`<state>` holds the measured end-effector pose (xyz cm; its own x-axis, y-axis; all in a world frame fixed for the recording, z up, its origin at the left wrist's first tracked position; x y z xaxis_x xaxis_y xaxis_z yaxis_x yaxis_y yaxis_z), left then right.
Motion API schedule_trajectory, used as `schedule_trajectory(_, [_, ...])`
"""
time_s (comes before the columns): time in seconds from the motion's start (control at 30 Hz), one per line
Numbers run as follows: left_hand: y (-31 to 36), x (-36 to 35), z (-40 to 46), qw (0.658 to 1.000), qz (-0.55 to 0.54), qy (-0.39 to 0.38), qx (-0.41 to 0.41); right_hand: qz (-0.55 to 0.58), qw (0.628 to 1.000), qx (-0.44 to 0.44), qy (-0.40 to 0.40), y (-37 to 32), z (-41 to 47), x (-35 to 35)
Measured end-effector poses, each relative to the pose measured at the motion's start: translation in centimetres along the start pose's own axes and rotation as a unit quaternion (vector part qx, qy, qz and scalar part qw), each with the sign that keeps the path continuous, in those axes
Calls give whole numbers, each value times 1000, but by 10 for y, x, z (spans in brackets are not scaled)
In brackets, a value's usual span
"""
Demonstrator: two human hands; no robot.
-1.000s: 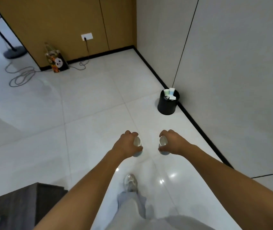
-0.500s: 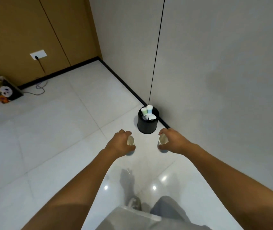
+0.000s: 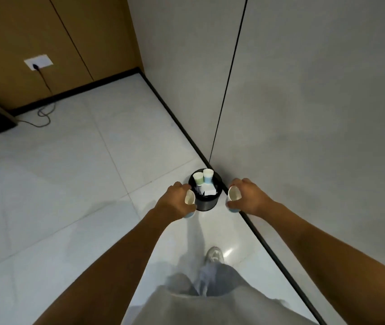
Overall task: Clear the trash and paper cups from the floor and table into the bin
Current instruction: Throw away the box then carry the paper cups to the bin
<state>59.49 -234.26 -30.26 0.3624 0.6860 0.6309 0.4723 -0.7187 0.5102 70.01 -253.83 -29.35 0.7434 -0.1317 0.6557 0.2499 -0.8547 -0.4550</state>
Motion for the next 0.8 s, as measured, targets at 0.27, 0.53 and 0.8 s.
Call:
schedule_trajectory(0.27, [-12, 50, 91, 995, -67, 52, 61, 6, 999, 21, -34, -13, 117, 64])
schedule_trajectory(0.53, [-48, 85, 200, 991, -96, 40, 89, 28, 999, 16, -32, -33, 241, 71])
schedule_trajectory(0.8, [-89, 80, 306, 980, -145, 61, 121, 17, 999, -25, -14, -3, 363, 54])
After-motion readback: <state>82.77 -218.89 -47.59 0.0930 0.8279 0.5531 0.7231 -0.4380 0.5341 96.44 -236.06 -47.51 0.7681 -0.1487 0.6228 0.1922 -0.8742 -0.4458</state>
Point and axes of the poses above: each hand's wrist, its own z-axis towards the middle knuckle, its own x-axis out of the back of the hand, y = z × x, the point moved 2 cm from there along z, towards the middle knuckle, and after that the axes turned 9 degrees about -y, right-handed, at the moved point
